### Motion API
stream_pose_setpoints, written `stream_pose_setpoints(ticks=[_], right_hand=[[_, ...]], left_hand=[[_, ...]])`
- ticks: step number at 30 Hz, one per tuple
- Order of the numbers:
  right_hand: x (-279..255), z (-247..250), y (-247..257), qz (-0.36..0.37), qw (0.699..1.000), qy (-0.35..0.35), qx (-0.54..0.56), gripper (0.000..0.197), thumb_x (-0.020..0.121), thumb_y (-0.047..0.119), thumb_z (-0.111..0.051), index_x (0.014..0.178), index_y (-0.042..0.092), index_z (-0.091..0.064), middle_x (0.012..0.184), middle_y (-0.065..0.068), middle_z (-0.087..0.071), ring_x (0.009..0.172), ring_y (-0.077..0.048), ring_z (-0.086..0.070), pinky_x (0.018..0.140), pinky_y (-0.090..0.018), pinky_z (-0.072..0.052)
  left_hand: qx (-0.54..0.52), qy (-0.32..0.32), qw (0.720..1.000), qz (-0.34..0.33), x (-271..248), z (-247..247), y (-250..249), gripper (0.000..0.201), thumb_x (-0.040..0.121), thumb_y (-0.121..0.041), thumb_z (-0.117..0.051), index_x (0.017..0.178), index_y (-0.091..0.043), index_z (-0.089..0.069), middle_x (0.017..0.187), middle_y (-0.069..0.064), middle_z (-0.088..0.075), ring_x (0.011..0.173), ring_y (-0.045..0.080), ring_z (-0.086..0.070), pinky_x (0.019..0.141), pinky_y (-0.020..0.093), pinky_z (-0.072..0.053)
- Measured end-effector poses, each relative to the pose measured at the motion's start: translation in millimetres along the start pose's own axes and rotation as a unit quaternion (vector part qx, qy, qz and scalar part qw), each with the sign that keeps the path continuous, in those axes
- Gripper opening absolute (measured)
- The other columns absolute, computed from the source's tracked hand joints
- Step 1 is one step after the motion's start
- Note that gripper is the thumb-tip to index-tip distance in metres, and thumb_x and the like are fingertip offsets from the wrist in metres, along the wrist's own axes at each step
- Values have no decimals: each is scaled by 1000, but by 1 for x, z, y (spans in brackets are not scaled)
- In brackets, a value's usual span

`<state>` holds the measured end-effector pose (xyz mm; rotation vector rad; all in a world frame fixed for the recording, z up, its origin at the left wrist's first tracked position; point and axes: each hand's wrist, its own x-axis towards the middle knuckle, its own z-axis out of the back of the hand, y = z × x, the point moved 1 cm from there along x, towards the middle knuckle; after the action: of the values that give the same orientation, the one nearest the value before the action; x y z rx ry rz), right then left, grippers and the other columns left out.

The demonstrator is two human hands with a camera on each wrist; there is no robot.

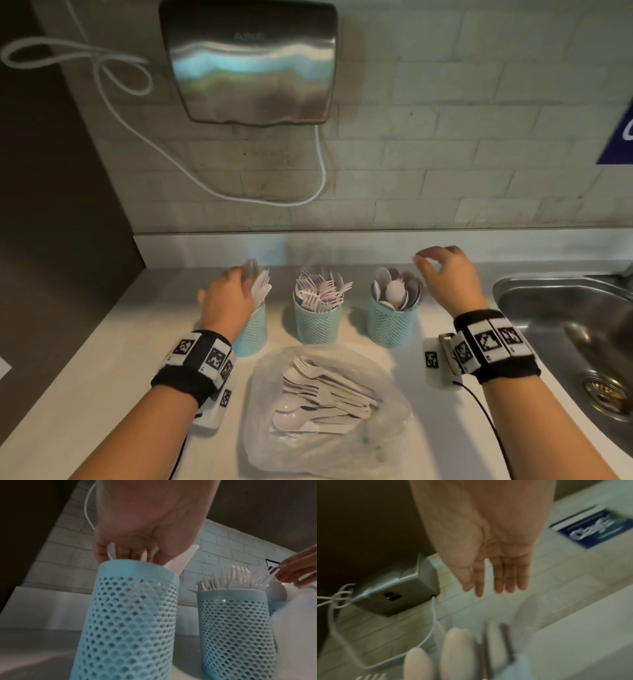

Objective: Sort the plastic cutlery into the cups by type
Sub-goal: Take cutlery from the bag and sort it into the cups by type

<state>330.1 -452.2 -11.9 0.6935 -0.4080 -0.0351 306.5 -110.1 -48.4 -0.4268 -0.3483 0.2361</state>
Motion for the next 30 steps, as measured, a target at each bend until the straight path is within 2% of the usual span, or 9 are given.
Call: stream_pose_setpoints(ticks=[2, 5, 8, 13, 17, 20, 23, 27, 30], right_hand=[[-15, 6, -21, -66, 997, -45, 10, 33, 94, 27, -52, 120, 9, -60, 125, -21, -51, 110, -36, -54, 95, -39, -41], [-38, -4, -60, -181, 979, -44, 84, 41, 93, 19, -41, 130, 4, -50, 123, -25, -54, 110, -39, -55, 100, -46, -42], [-55, -22, -72, -232, 953, 12, 193, 38, 90, 4, -41, 126, 3, -53, 100, -19, -62, 82, -31, -61, 81, -44, -51], [-59, -34, -54, -144, 963, 21, 229, 16, 90, 12, -58, 103, 5, -66, 75, -4, -63, 67, -17, -58, 57, -21, -41], [-53, -35, -48, -133, 968, -23, 212, 17, 89, 22, -62, 82, 8, -67, 70, -11, -66, 71, -33, -63, 61, -30, -44], [-48, -26, -36, -98, 976, -56, 187, 22, 90, 26, -62, 74, 12, -63, 68, -10, -64, 67, -29, -59, 60, -28, -40], [-37, -11, -19, -59, 980, -89, 167, 21, 90, 28, -61, 79, 11, -65, 72, -7, -61, 64, -20, -52, 58, -27, -38], [-32, -17, -13, -67, 995, -4, 75, 20, 91, 25, -59, 93, 9, -71, 75, -6, -62, 72, -23, -54, 65, -27, -34], [-36, -19, -14, -65, 996, 10, 52, 23, 93, 24, -55, 100, 10, -71, 80, -9, -67, 74, -24, -55, 66, -27, -35]], left_hand=[[-1, -30, 1000, 3, -1, -2, 2, 28, 95, -29, -43, 115, -15, -58, 120, 14, -55, 115, 31, -47, 96, 43, -31], [-118, 5, 993, 24, -3, -8, 4, 36, 96, -31, -44, 128, -14, -46, 129, 19, -45, 119, 39, -46, 101, 47, -36], [-167, -3, 985, 36, -5, -12, 6, 46, 96, -30, -44, 139, -16, -33, 138, 20, -40, 124, 39, -43, 103, 50, -37], [-203, -19, 977, 63, -11, -12, 7, 68, 95, -33, -47, 149, -23, -7, 146, 19, -35, 128, 41, -42, 105, 54, -35], [-208, -12, 976, 56, -15, -16, 11, 74, 94, -38, -46, 148, -29, 3, 144, 15, -42, 128, 37, -45, 106, 57, -34], [-214, -10, 975, 62, -14, -16, 12, 73, 95, -40, -44, 149, -28, 3, 144, 14, -43, 128, 37, -45, 106, 57, -34], [-224, -6, 972, 67, -11, -16, 13, 72, 95, -40, -44, 149, -28, 2, 143, 15, -44, 127, 37, -45, 106, 56, -34], [-197, -3, 978, 70, -13, -14, 11, 72, 95, -38, -46, 150, -22, -3, 145, 17, -38, 132, 37, -39, 109, 54, -30], [-146, -63, 987, 30, -22, 3, 0, 62, 94, -35, -50, 146, -13, -25, 142, 18, -36, 131, 35, -36, 109, 47, -29]])
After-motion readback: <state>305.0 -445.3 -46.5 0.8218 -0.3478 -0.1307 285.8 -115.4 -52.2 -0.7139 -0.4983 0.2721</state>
